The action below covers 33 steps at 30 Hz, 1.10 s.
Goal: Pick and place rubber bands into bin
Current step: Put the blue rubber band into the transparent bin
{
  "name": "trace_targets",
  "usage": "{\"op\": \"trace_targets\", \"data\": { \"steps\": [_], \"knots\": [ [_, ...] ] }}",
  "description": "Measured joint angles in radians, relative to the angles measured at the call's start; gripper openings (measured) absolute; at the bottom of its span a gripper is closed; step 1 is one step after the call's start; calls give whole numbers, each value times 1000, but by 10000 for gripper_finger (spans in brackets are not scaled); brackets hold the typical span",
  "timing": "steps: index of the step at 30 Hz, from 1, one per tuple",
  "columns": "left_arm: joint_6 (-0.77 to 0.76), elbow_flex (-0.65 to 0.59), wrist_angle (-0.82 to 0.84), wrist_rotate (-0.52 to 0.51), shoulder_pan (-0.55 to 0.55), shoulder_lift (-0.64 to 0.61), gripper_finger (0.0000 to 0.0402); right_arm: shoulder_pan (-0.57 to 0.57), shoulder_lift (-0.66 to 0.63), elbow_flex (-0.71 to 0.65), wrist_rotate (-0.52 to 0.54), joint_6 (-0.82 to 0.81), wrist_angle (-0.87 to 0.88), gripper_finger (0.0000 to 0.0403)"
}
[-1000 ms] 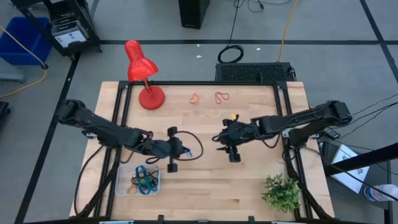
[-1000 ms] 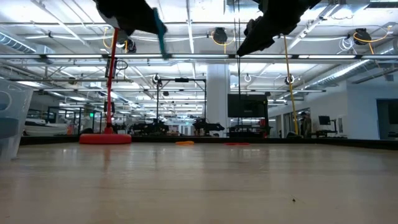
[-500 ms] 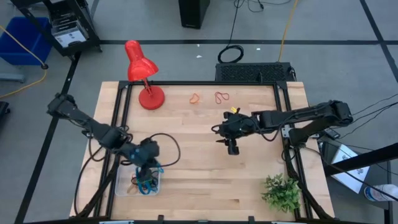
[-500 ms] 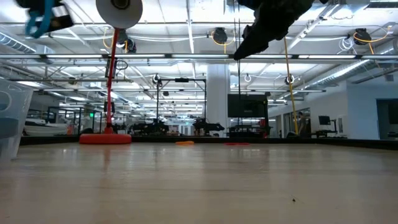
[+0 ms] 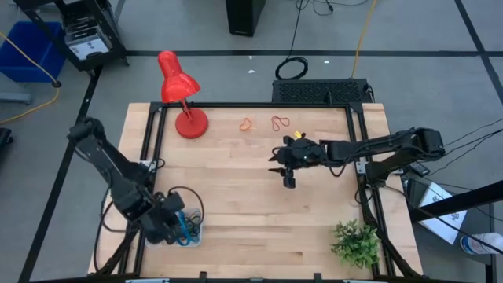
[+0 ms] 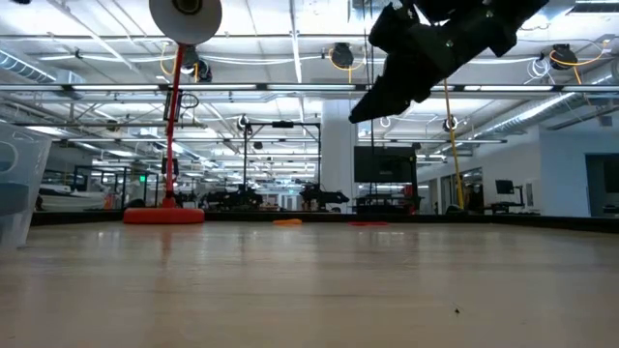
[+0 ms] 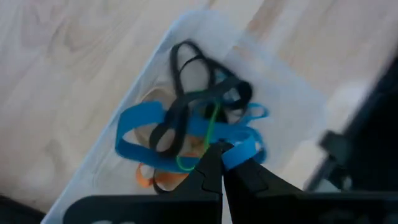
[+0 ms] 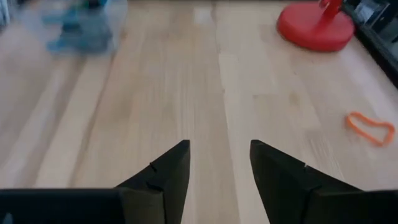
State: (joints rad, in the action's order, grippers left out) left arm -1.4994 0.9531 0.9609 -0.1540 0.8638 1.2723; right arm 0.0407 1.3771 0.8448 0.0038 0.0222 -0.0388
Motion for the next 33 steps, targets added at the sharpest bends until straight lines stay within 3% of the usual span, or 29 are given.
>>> {"op": "trace_targets", "data": {
  "steps": [12,33],
  "knots": [
    [-85,0,23,49,15,229,8,6,0,-22,-2,-29,-160,164],
    [-120,0,22,57,13,257,30,1,-1,-22,-5,-31,-167,162]
  ]
}}
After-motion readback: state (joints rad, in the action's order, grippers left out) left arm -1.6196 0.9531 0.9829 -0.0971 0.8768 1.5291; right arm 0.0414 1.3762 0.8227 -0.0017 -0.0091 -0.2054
